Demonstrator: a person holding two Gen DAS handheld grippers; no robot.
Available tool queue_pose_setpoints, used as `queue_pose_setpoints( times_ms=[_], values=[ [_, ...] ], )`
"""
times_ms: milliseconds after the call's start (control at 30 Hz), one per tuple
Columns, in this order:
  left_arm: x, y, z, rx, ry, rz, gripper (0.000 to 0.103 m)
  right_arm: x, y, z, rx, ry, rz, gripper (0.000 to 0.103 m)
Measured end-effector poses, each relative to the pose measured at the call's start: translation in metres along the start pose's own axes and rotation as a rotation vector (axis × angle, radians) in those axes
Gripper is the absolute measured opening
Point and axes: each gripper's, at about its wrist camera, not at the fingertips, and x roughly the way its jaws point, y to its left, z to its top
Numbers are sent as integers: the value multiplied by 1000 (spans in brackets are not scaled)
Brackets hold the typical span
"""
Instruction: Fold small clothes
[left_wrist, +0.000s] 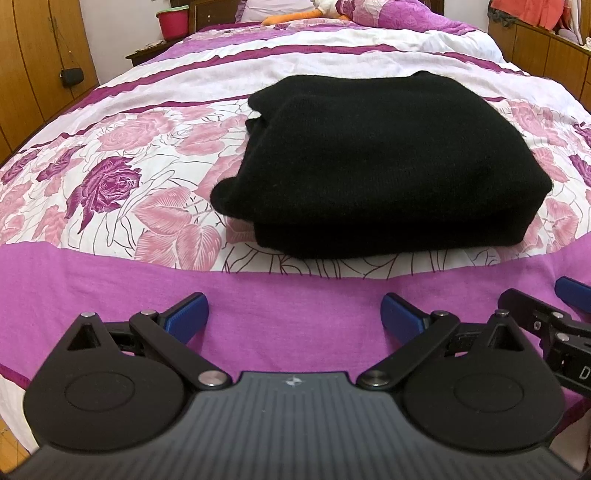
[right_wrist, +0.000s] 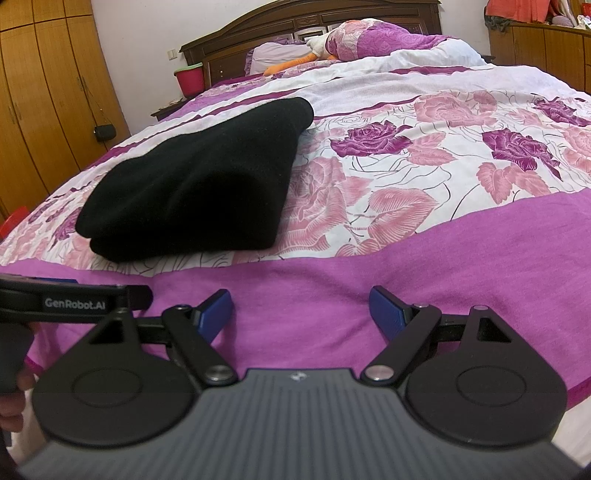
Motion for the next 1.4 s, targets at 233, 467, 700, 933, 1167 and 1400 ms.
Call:
queue_pose_setpoints(
  times_ms=[233, 467, 700, 933, 1167, 1400],
  values=[
    [0, 0, -1, 3, 2, 0, 102, 0, 0, 0, 0, 1, 0, 84],
    [-1, 0, 0, 2, 9, -1, 102, 0, 0, 0, 0, 1, 0, 84],
    [-1, 1, -1, 1, 10, -3, 102, 0, 0, 0, 0, 1, 0, 84],
    [-1, 1, -1, 3, 11, -4, 102, 0, 0, 0, -2, 1, -1, 84],
    [-1, 1, -1, 3, 11, -4, 102, 0, 0, 0, -2, 1, -1, 84],
    [-1, 1, -1, 3, 11, -4, 102, 0, 0, 0, -2, 1, -1, 84]
  ],
)
